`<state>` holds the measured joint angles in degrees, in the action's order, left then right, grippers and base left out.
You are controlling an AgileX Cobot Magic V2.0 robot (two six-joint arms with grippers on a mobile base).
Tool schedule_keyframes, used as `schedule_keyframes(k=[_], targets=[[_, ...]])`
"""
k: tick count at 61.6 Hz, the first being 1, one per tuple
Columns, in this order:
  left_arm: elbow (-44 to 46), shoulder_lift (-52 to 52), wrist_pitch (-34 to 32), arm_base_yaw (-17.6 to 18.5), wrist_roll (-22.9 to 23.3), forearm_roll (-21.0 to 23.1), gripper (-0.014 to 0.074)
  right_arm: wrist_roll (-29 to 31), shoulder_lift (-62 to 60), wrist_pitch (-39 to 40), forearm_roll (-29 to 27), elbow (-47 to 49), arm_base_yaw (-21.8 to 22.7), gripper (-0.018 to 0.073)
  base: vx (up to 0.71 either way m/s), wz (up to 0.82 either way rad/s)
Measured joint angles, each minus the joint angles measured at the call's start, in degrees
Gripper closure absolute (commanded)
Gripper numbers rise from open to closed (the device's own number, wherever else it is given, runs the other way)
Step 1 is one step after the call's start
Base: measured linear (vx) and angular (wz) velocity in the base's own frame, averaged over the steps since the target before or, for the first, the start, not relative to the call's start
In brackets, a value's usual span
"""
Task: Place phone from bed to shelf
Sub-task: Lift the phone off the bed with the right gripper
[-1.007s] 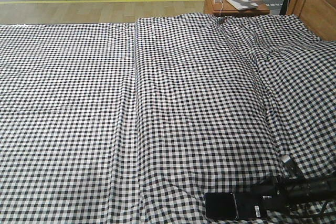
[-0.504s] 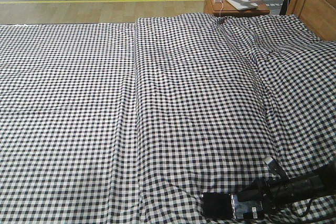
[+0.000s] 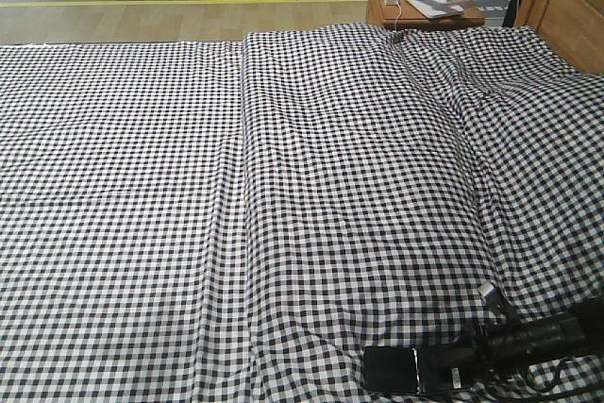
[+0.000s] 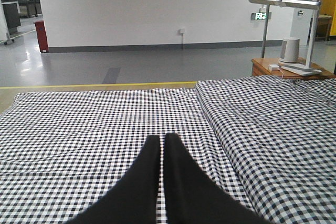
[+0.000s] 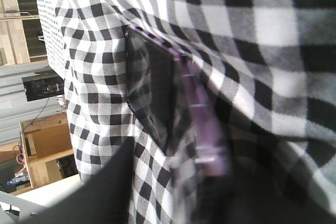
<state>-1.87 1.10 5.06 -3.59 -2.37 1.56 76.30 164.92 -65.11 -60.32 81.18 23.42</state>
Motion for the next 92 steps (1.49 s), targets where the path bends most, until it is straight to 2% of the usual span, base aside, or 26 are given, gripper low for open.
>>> schedule_keyframes(k=[4, 34, 45, 54, 64, 83, 92], targets=[[0.0, 0.0, 0.0, 0.0, 0.0, 0.0, 0.0595, 0.1, 0.0, 0.0, 0.0, 0.0, 0.1, 0.0575, 0.00, 0.00], [0.0, 0.0, 0.0, 0.0, 0.0, 0.0, 0.0595, -0.9, -4.1, 0.0, 1.7, -0.2, 0.0, 0.0563, 0.00, 0.00], [0.0, 0.0, 0.0, 0.0, 0.0, 0.0, 0.0595, -2.2, -10.4, 0.3, 2.0, -1.6, -0.8, 0.0563, 0.00, 0.00], [0.0, 0.0, 0.0, 0.0, 0.0, 0.0, 0.0595, 1.2, -17.1, 0.2, 2.0, -6.1, -3.7, 0.0563, 0.00, 0.00], [0.0, 0.0, 0.0, 0.0, 0.0, 0.0, 0.0595, 2.2, -24.3, -0.1, 1.8, -10.2, -6.0, 0.0563, 0.00, 0.00], [0.0, 0.0, 0.0, 0.0, 0.0, 0.0, 0.0595, -1.3, -38.5, -0.2, 1.1, -12.1, -6.8, 0.0563, 0.00, 0.00], [0.0, 0.0, 0.0, 0.0, 0.0, 0.0, 0.0595, -3.9, -45.1, -0.3, 1.1, -12.1, -9.2, 0.0563, 0.00, 0.00]])
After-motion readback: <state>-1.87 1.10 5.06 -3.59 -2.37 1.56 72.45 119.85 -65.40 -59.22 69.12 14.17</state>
